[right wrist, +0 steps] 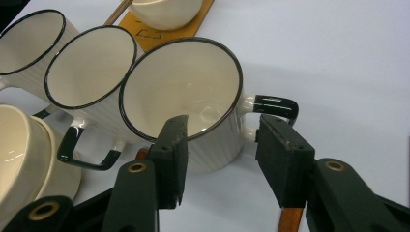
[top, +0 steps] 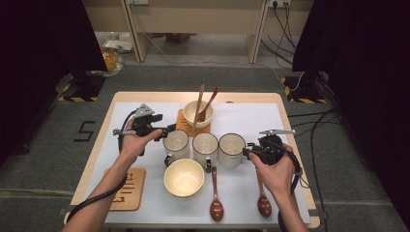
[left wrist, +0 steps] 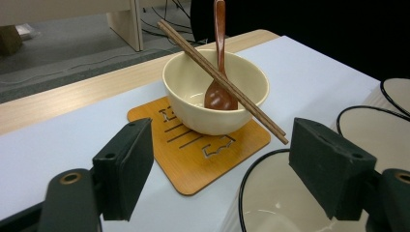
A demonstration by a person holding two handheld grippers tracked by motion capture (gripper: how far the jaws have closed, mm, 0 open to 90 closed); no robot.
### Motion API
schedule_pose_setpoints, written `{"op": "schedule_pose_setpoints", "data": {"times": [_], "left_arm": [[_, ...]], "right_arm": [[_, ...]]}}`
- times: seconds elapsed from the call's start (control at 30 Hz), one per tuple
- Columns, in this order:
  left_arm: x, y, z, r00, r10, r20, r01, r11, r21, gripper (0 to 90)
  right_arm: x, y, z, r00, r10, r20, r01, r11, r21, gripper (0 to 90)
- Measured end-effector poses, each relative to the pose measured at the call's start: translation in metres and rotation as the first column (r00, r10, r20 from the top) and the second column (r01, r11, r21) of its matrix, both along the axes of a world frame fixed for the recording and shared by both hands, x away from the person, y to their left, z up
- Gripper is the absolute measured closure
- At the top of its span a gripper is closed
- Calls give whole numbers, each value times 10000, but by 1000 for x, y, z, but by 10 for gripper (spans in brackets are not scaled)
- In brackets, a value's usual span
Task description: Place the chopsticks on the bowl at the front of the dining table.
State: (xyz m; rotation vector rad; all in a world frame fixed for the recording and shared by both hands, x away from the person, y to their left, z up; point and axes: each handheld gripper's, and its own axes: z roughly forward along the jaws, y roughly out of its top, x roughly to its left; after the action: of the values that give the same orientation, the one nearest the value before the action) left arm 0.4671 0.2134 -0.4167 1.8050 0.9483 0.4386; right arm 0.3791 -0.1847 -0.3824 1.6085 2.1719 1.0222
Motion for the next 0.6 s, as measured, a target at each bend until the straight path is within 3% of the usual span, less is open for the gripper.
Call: {"op": "schedule_pose_setpoints", "data": {"times": [0.6], "left_arm": [[-13,2,-8,10000,-19,-71,19,10000,32,237]], "right_arm": [[0,0,0,10000,33,-9,-33,10000,-5,541]]}}
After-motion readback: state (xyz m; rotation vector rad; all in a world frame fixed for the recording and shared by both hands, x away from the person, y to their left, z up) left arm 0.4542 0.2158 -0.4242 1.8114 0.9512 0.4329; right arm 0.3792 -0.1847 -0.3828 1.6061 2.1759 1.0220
